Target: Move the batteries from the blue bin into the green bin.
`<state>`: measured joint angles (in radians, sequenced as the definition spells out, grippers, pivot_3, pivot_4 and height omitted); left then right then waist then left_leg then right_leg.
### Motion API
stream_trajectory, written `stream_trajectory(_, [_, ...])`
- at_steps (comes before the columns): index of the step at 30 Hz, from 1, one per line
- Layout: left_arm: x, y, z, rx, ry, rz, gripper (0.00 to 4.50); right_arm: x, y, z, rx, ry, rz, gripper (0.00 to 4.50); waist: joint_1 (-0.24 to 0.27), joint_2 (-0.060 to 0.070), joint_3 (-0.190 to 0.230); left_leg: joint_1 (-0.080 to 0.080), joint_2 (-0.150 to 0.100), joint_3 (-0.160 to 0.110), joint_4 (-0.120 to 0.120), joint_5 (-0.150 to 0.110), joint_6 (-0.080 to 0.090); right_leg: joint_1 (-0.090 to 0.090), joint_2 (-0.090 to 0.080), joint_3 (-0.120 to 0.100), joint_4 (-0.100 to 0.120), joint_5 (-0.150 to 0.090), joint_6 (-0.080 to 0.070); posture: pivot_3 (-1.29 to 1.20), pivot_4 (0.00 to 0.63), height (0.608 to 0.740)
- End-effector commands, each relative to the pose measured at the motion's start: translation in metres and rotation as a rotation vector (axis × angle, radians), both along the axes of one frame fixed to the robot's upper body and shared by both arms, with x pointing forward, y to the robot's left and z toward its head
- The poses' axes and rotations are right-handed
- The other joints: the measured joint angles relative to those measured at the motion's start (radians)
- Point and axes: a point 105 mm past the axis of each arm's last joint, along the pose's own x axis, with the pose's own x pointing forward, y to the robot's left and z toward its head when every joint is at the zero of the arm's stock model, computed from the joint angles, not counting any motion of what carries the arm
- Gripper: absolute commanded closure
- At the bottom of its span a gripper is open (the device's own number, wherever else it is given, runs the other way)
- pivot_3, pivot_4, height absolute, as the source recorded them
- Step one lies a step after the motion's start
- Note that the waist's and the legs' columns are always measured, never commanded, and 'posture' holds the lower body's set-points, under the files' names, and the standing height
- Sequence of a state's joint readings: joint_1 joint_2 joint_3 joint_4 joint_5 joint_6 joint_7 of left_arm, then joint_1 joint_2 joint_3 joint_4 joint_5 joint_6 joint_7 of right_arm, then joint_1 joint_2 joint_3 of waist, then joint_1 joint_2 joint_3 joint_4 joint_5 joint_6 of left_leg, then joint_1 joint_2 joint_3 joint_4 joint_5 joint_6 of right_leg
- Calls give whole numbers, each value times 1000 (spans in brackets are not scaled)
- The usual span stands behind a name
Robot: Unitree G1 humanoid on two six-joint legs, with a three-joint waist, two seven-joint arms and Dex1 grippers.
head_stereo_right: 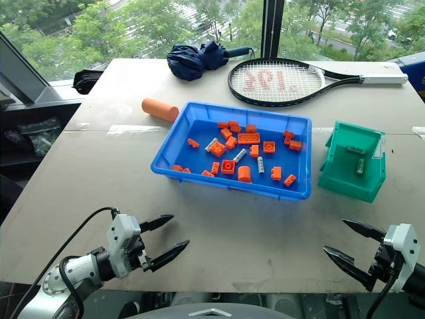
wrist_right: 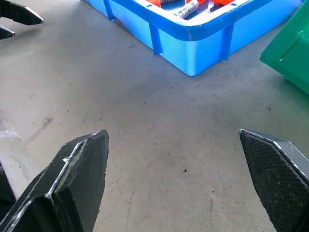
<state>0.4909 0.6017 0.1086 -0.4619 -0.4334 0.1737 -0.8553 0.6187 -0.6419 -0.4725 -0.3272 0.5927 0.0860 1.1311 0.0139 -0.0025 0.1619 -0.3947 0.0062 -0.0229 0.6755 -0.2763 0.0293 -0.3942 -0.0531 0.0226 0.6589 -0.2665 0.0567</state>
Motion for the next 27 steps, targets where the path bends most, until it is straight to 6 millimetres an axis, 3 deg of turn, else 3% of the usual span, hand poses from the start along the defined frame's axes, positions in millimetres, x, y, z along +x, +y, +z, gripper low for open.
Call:
stream_trajectory(1, [-1,-3,9,0,-46,-17,0,1,-2,7,-18,-27,1,170,0,0,0,0,0,0,0,0,0,0,0,0,0,0,0,0,150,740])
stream_trajectory(13, [-5,-10,15,-17,-50,-21,0,0,-1,6,-23,-27,-9,170,0,0,0,0,0,0,0,0,0,0,-1,0,0,0,0,0,150,740])
stream_trajectory(20, [8,-8,20,-13,-66,-33,0,0,0,4,-23,-23,-7,170,0,0,0,0,0,0,0,0,0,0,1,-1,0,0,0,0,150,740])
stream_trajectory(27, [7,-7,21,-18,-59,-46,0,-3,0,3,-21,-23,-5,170,0,0,0,0,0,0,0,0,0,0,1,-1,0,0,0,0,150,740])
